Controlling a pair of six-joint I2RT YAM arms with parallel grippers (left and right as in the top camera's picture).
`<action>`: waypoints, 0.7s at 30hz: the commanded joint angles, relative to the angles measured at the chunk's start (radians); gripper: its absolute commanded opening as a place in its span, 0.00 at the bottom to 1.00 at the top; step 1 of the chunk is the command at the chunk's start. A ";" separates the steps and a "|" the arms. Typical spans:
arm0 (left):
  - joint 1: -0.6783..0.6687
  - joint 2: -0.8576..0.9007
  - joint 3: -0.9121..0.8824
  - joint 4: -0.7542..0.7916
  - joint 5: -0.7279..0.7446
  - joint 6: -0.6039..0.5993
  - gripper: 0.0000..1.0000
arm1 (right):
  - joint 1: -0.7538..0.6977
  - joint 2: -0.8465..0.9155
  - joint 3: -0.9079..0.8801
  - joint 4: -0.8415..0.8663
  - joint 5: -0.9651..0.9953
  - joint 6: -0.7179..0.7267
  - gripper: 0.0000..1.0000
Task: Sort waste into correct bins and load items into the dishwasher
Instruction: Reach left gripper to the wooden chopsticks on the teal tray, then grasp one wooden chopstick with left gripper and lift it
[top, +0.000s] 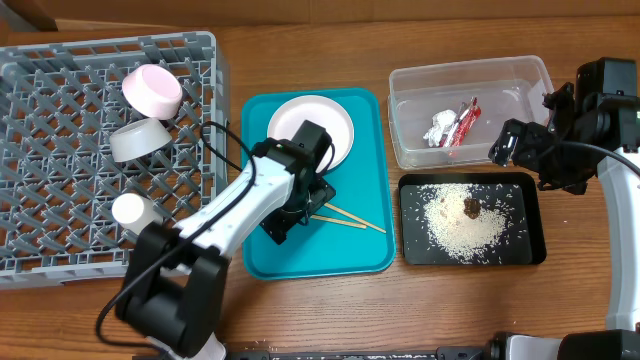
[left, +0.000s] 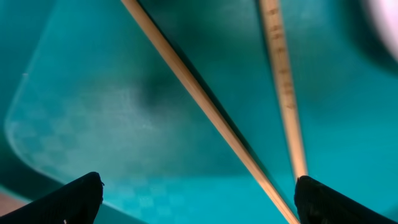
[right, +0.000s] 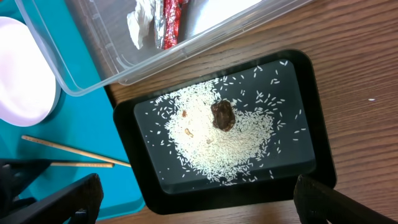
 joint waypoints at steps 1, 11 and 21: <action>0.000 0.064 -0.007 0.013 0.015 -0.026 0.98 | -0.002 -0.008 0.026 0.001 0.010 0.000 1.00; 0.000 0.112 -0.007 0.058 0.020 -0.026 0.64 | -0.002 -0.008 0.026 0.000 0.010 -0.001 1.00; 0.000 0.112 -0.008 0.046 0.021 -0.026 0.23 | -0.002 -0.008 0.026 -0.002 0.010 0.000 1.00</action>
